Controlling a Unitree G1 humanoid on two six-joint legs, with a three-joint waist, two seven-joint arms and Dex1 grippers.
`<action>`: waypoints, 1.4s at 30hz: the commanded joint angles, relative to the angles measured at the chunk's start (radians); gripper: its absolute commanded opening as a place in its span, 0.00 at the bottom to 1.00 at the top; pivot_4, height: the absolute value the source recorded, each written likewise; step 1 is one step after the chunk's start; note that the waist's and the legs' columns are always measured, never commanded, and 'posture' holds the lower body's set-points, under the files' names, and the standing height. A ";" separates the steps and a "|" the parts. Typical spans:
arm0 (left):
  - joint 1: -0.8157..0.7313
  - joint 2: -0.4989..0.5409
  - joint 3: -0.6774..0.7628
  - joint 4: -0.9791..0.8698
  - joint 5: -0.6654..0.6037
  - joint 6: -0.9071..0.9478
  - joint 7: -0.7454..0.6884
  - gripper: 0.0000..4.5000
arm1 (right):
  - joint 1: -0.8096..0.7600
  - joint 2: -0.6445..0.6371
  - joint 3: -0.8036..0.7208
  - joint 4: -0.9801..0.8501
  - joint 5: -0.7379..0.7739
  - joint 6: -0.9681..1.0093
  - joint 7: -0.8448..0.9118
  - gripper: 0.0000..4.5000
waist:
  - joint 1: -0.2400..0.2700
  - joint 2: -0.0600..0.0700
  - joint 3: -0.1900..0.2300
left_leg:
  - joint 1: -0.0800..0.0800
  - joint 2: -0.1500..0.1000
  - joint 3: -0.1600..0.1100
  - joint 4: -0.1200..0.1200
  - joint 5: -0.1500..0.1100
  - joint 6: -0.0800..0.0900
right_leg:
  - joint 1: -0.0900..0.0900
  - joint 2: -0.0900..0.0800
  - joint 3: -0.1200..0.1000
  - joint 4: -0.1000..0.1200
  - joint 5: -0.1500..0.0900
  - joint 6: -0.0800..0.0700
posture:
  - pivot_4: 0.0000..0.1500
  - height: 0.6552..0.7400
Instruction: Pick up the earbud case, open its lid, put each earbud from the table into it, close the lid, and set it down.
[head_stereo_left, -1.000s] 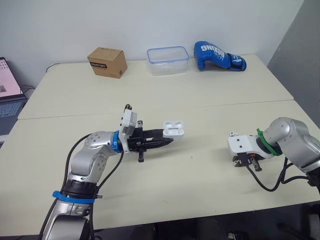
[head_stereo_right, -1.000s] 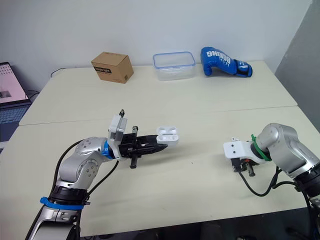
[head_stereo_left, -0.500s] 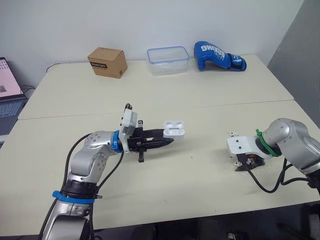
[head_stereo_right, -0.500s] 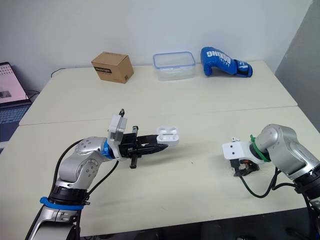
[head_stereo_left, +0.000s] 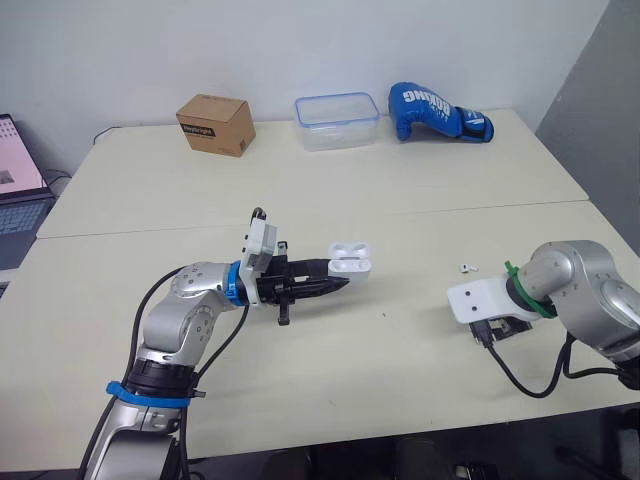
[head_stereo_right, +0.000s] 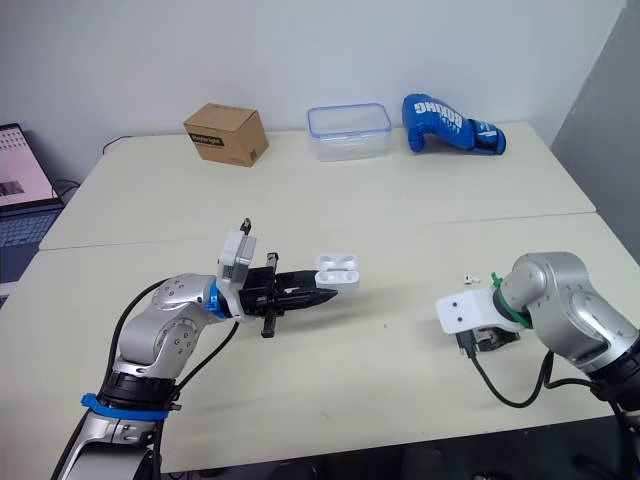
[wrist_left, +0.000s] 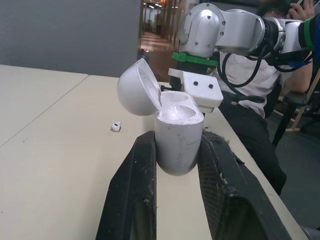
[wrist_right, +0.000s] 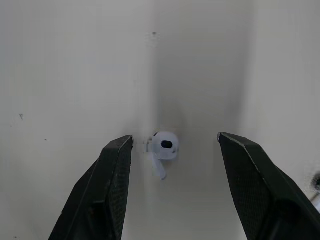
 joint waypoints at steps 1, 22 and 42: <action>-0.012 -0.002 0.003 -0.025 -0.008 -0.006 -0.001 0.18 | -0.001 -0.006 -0.005 -0.044 -0.038 0.016 0.015 0.62 | 0.000 0.000 0.000 | 0.000 0.000 0.000 0.000 0.000 0.000 | 0.000 0.000 0.000 0.000 0.000 0.000 | 1.00 0.89; 0.013 -0.002 0.002 -0.053 -0.009 -0.001 0.022 0.18 | -0.024 0.033 0.028 -0.003 -0.103 0.009 0.065 0.62 | 0.000 0.000 0.000 | 0.000 0.000 0.000 0.000 0.000 0.000 | 0.000 0.000 0.000 0.000 0.000 0.000 | 1.00 0.89; 0.017 0.000 0.000 -0.058 -0.005 0.000 0.031 0.18 | -0.026 0.040 0.040 -0.010 -0.147 -0.001 0.083 0.27 | -0.001 -0.001 -0.001 | 0.001 0.000 0.000 0.000 0.000 0.000 | 0.001 0.000 0.000 0.000 0.000 0.000 | 1.00 0.89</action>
